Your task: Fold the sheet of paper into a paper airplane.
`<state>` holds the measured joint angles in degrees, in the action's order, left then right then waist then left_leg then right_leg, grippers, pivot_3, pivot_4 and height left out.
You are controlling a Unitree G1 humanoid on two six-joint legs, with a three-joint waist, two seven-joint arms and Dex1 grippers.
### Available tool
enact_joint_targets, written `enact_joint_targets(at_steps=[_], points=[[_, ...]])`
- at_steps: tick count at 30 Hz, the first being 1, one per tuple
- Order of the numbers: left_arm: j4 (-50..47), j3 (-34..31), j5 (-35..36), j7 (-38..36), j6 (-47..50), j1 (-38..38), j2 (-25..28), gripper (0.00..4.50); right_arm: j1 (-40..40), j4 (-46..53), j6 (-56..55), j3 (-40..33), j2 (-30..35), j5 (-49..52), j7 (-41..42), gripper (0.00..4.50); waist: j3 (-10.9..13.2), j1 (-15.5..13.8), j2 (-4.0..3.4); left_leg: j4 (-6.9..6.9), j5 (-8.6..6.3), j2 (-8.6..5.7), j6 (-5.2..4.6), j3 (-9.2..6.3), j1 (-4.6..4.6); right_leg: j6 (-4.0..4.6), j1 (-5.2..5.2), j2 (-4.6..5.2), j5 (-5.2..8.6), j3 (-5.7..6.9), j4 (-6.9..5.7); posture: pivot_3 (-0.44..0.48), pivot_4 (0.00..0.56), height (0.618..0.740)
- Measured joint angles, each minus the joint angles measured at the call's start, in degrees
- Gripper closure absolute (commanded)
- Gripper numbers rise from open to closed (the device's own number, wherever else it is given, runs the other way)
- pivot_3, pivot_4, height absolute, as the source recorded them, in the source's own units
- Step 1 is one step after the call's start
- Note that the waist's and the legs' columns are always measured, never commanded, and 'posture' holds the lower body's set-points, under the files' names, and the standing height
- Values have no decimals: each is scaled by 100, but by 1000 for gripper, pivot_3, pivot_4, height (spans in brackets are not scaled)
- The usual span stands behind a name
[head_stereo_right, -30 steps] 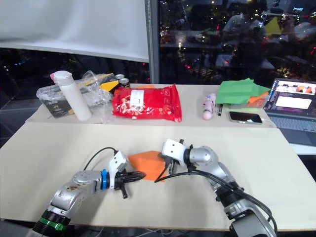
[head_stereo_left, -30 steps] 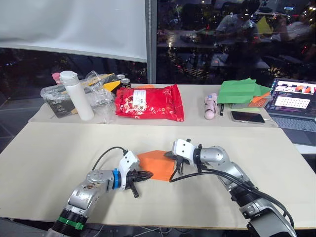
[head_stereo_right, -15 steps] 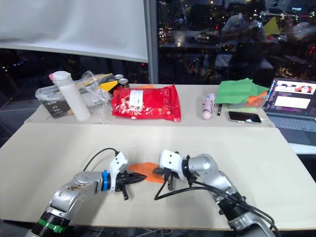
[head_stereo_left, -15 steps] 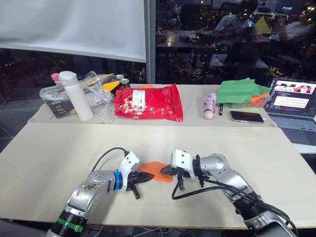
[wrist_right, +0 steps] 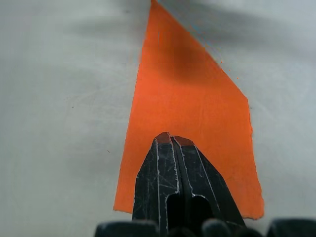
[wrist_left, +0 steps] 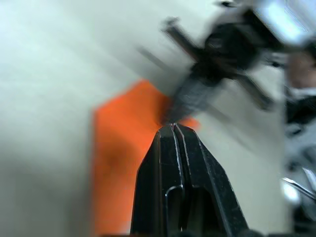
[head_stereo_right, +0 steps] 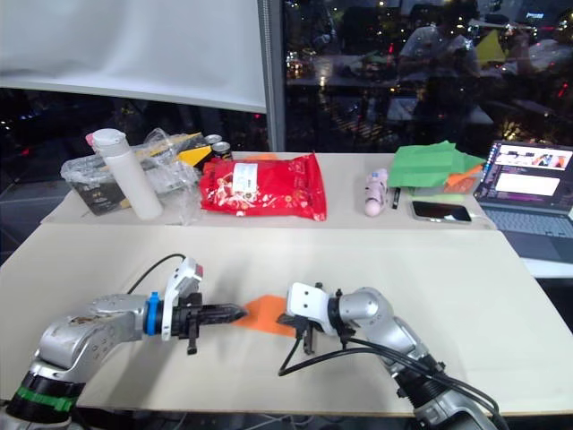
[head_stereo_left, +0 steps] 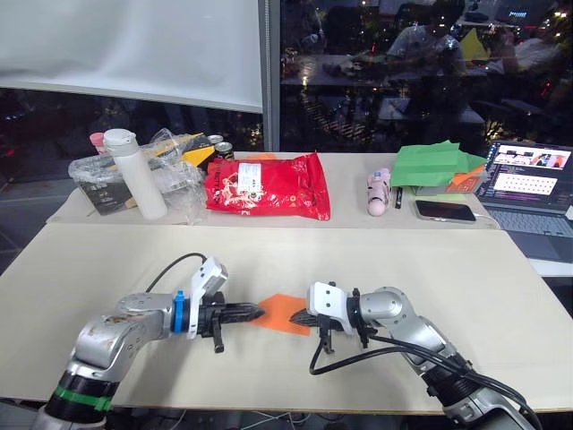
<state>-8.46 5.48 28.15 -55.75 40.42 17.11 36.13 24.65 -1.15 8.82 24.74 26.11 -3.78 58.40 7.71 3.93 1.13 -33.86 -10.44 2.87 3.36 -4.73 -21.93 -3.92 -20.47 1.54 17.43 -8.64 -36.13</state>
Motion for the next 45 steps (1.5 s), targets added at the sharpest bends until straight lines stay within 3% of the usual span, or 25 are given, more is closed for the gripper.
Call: enact_joint_targets(at_steps=[4,12,15,20,23,28,42,45], points=[[726,610,-939,59,-1181,-42,-108,4500,-40,52,3,-3,10,-19,-87,4484,-1,-3,-1,0,0,0,0,0,-2,2,-1,0,-1,-1,1,0,150,715],[797,797,-1277,-115,-1829,-105,-130,4500,-222,319,489,-271,27,211,-223,4484,-4,-32,-2,-1,0,-1,0,1,-1,0,4,1,0,-1,1,0,150,715],[791,771,-1277,-124,-1829,-127,-129,4500,-270,456,911,-617,64,506,-238,3674,-4,-29,-2,-1,0,-1,0,1,-1,0,4,1,0,-1,1,0,150,715],[741,699,-1281,-115,-1830,-213,-128,4500,-235,688,2580,-1658,-89,1595,-459,1921,-4,1,-2,0,0,0,0,-1,0,1,5,0,0,-1,-2,0,150,715],[662,711,-1347,-110,-1863,-255,-108,4500,-96,683,3522,-1856,-55,1988,-541,1921,-5,1,-4,0,0,-1,0,-1,1,1,4,0,0,-1,-2,0,150,715],[597,721,-1418,-100,-1846,-260,-115,4500,-25,486,3802,-1567,-72,2031,-623,1921,-5,0,-5,0,0,-1,0,0,-1,0,3,1,1,-2,2,0,150,715],[575,691,-1450,-74,-1800,-292,-161,4500,238,231,2459,-409,144,964,-790,1921,-13,4,-9,0,0,-1,0,0,5,-2,5,1,1,-1,1,0,150,715],[572,689,-1450,-70,-1798,-297,-173,4500,232,278,2458,-375,158,935,-781,2756,-17,-1,-6,0,0,-1,0,0,4,-2,6,1,2,-1,2,0,150,715]])
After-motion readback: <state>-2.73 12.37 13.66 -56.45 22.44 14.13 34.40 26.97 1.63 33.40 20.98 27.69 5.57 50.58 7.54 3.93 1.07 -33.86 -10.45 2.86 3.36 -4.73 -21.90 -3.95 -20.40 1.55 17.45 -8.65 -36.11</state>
